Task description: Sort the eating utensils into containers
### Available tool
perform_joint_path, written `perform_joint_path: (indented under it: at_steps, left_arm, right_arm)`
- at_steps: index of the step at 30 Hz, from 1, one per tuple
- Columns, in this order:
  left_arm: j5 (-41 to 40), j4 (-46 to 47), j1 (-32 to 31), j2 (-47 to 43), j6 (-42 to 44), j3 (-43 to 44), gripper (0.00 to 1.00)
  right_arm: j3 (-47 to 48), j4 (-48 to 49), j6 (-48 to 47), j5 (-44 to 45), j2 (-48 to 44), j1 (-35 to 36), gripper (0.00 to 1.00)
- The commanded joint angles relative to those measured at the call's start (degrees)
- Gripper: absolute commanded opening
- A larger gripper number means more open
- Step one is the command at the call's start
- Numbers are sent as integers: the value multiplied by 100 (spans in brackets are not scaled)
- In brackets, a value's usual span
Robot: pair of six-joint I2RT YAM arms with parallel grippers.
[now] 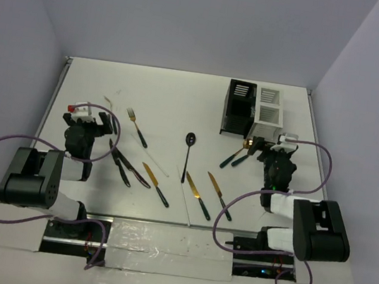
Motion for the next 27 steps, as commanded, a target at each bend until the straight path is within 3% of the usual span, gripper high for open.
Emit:
perform_joint_path:
  at_steps: [1,5,7,8,9,10,14,17,19,20,23,26,27]
  left_arm:
    - [58,296,19,23,7,-2,99]
    - [67,296,19,23,7,-2,99]
    - [338,208,19,-20,86,42,99]
    - [348,43,19,-90,165,102,99]
    - [453,-507,19,-439,140,564,99]
    - [428,-1983,19,-634,122,926,98]
    - [663,-3410,37,-1075,-106,2000,97]
    - [1445,-3519,37,-918,-142,2029,97]
    - [1841,-3143,46,-803,-20,1740,96]
    - [1921,-2497,46,-724,-2,1564,97]
    - [2203,-2693,116,-767,51,1448,95]
    - [2238,-2465,142,-916,25,1281,96]
    - [2273,-2446,142,-952,8,1255,96]
  right_arm:
    - [284,-1,-54,19,-243,-36,100]
    - [1190,-2799,463,351,-1558,-19,100]
    - [1532,-3348,841,117,-2238,-19,100]
    - [1725,-4152,1017,3,-2405,-19,100]
    - [1901,-4586,1297,-16,-2555,-10,100]
    - [2251,-4973,1404,28,-2739,7,100]
    - [2790,-6895,1633,352,-2838,122,99]
    - [3107,-7655,1748,22,-2838,122,100]
    - [3046,-7571,1721,-409,-3003,87,100]
    - [2993,-7370,1956,-490,-3074,52,100]
    - [2852,-7210,2153,-954,-3312,-1,98]
    - [2887,-7611,2615,-914,-3251,-1,79]
    - [2905,-7779,2818,-712,-3164,-1,65]
